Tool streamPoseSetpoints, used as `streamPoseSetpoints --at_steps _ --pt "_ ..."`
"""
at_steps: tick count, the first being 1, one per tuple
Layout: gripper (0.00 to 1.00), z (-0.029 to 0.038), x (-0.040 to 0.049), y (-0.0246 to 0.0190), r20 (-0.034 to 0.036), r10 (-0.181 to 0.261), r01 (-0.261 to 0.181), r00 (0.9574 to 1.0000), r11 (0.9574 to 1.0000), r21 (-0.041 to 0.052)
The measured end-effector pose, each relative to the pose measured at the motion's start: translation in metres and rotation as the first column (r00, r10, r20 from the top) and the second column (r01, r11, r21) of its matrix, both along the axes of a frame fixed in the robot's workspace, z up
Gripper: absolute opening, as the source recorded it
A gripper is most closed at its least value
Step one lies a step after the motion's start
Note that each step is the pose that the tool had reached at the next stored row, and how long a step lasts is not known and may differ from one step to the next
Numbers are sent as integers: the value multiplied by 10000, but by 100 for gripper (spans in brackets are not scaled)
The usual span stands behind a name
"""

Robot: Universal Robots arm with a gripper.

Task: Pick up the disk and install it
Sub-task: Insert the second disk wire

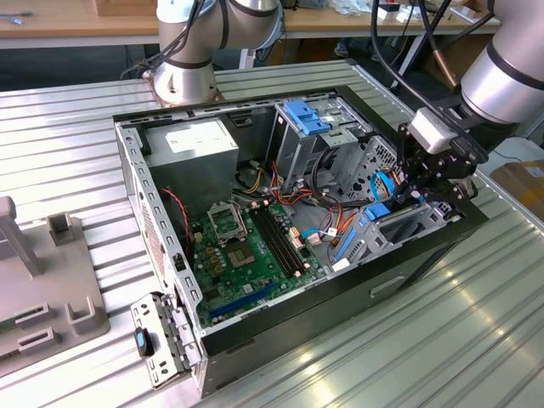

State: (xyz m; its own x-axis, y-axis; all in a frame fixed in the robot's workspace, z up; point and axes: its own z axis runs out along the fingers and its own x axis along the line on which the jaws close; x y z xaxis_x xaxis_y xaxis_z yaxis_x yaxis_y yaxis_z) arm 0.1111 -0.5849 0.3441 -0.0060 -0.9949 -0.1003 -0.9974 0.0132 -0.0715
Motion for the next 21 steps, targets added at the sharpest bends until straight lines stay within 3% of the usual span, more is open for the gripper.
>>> streamPoseSetpoints --at_steps 11,12,13,14,15,16,19,21 --pt "16 -20 0 -6 0 0 0 10000 10000 1" --pt "36 -22 0 -6 0 0 0 10000 10000 0" --pt "36 -21 0 -6 0 0 0 10000 10000 1" --pt "36 46 0 -6 0 0 0 10000 10000 0" --pt "36 183 1 -6 11 1 -1 10000 10000 -1" --pt "36 246 0 -6 17 0 0 10000 10000 1" --pt "36 329 0 -6 17 0 0 10000 10000 1" --pt "36 344 0 -6 17 0 0 10000 10000 2"
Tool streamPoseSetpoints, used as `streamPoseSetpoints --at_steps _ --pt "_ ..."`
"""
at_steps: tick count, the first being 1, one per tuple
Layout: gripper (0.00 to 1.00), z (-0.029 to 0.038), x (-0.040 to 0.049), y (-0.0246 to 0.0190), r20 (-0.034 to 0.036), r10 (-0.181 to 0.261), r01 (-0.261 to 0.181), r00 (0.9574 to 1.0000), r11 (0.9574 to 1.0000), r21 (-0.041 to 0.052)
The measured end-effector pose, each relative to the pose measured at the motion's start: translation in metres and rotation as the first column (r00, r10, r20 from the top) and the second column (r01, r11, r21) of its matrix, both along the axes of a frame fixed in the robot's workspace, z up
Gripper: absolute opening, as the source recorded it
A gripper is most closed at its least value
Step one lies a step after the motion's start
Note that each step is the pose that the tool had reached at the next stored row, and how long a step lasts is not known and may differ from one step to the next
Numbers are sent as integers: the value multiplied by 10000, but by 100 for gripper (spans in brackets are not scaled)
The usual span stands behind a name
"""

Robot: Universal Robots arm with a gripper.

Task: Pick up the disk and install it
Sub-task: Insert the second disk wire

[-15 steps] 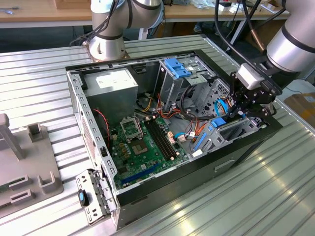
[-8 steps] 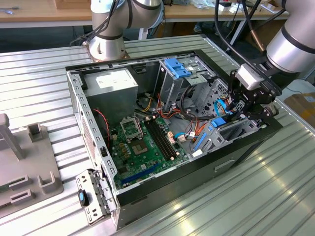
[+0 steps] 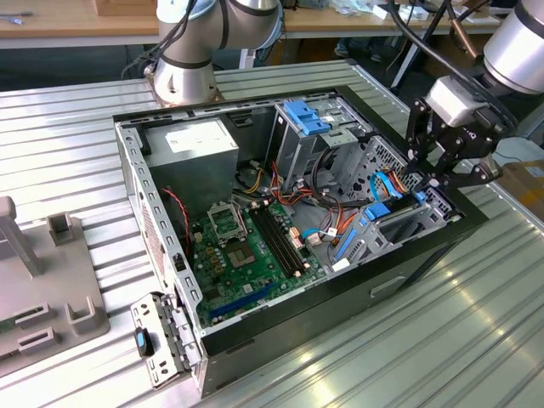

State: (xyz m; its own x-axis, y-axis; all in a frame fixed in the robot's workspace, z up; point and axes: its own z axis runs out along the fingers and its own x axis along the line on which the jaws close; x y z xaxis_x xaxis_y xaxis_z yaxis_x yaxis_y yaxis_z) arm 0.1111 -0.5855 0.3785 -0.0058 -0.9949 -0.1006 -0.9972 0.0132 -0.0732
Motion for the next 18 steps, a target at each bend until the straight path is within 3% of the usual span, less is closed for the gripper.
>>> streamPoseSetpoints --at_steps 2,8,13,18 --pt "36 3 -1 3 0 -1 1 10000 10000 -4" --pt "36 2 -54 91 0 0 0 10000 10000 -5" --pt "36 58 -56 96 8 0 0 10000 10000 -4" --pt "36 60 -56 96 11 0 0 10000 10000 -8"
